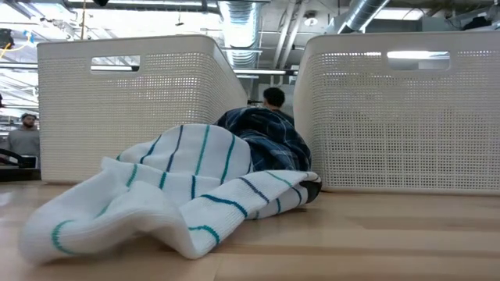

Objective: Sort clothes
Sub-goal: Put the right blue striped sock into the left white laundry bin

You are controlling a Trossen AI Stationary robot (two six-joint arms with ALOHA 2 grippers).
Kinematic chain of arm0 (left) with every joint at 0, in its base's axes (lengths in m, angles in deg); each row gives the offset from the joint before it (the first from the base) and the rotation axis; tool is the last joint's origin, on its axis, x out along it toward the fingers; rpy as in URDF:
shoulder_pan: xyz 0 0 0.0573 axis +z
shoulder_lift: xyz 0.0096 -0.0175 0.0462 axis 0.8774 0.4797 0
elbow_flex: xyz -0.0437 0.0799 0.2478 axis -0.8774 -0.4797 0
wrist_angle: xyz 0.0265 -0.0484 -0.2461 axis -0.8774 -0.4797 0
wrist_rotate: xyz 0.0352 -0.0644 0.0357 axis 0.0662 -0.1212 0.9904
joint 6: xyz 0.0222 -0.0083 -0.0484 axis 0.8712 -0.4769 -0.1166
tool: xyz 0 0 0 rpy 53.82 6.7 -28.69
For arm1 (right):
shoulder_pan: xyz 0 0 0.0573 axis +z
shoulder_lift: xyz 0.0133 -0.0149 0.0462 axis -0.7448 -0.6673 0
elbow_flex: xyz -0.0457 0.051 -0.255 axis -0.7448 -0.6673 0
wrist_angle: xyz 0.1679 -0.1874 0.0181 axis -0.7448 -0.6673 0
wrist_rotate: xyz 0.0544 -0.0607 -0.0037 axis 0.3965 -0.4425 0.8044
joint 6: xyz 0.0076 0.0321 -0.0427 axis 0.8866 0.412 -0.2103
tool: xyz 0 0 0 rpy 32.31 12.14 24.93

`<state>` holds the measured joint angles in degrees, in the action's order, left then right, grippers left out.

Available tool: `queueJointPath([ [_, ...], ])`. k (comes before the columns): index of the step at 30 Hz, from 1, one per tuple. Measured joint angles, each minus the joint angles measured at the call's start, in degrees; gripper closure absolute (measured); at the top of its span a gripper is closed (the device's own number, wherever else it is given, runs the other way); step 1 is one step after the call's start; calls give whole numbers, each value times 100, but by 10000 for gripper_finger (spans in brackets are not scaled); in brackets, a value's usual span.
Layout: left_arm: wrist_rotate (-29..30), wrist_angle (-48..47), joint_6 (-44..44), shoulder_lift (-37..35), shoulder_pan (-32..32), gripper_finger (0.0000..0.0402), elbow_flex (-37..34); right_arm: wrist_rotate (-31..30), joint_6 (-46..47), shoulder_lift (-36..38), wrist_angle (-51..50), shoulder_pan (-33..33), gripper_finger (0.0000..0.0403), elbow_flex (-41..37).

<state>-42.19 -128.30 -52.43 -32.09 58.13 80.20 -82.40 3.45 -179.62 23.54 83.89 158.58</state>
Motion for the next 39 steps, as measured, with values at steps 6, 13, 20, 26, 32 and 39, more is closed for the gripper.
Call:
queueJointPath([
  [6, 82, 381, 9, 482, -514, 193, -8, 245, 31, -363, 319, -105, 143, 0],
  [13, 227, 637, 10, 1151, -1140, 193, -8, 429, 39, -718, 694, -174, 143, 0],
  [20, 693, 872, 6, 1619, -1841, 193, -9, 424, 32, -1026, 717, -298, 143, 11],
  [26, 977, 1300, 4, 1702, -2346, 193, -8, 369, 31, -1285, 719, -531, 143, 20],
  [32, 1204, 1306, -196, 1699, -2763, 193, -8, 369, 69, -1525, 691, -746, 143, 22],
  [39, 1611, 1291, -350, 1701, -3208, 193, -8, 483, 468, -1658, 392, -822, 154, 20],
])
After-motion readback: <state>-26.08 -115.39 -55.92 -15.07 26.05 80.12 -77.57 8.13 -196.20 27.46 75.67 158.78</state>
